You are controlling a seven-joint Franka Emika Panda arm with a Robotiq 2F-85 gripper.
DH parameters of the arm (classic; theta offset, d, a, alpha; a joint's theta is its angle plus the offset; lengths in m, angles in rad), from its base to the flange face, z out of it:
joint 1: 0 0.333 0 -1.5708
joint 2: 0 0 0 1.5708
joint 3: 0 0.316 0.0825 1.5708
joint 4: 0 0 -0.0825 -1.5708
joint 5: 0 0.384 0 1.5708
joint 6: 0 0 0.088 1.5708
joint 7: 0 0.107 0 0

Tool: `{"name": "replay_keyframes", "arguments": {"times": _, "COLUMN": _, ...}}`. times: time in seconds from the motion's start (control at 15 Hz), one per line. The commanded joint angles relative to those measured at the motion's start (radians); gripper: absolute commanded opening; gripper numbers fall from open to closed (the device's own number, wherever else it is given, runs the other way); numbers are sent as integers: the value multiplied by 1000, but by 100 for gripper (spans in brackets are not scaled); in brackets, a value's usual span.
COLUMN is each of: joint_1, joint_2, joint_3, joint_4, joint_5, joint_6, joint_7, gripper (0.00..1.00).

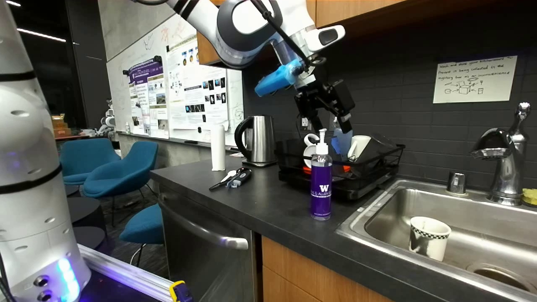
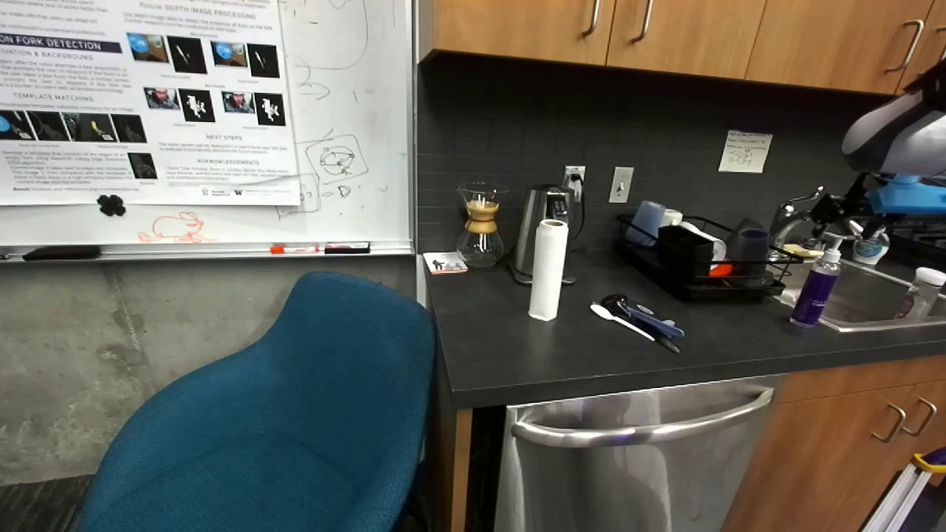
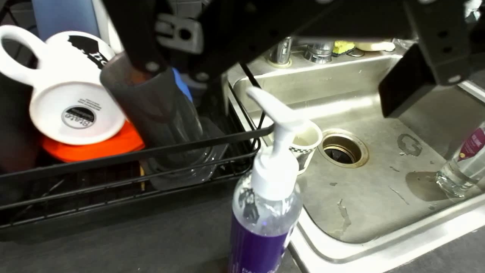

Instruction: Move the bottle to the right in front of the dish rack

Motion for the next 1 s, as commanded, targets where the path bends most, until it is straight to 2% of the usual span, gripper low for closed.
{"name": "replay_keyframes", "arguments": {"times": 0.0, "joint_1": -24, "joint_2": -120, "joint_3": 39, "joint_4": -33, "joint_5": -41, "joint_6": -79, "joint_7": 16, "gripper": 100}}
{"name": "replay_keyframes", "arguments": {"times": 0.4, "joint_1": -30, "joint_2": -286, "joint_3": 117, "joint_4": -57, "joint_5": -75, "joint_6": -224, "joint_7": 28, "gripper": 100}}
{"name": "replay_keyframes", "arguments": {"times": 0.93, "joint_1": 32, "joint_2": -441, "joint_3": 219, "joint_4": -96, "joint_5": -41, "joint_6": -450, "joint_7": 34, "gripper": 100}}
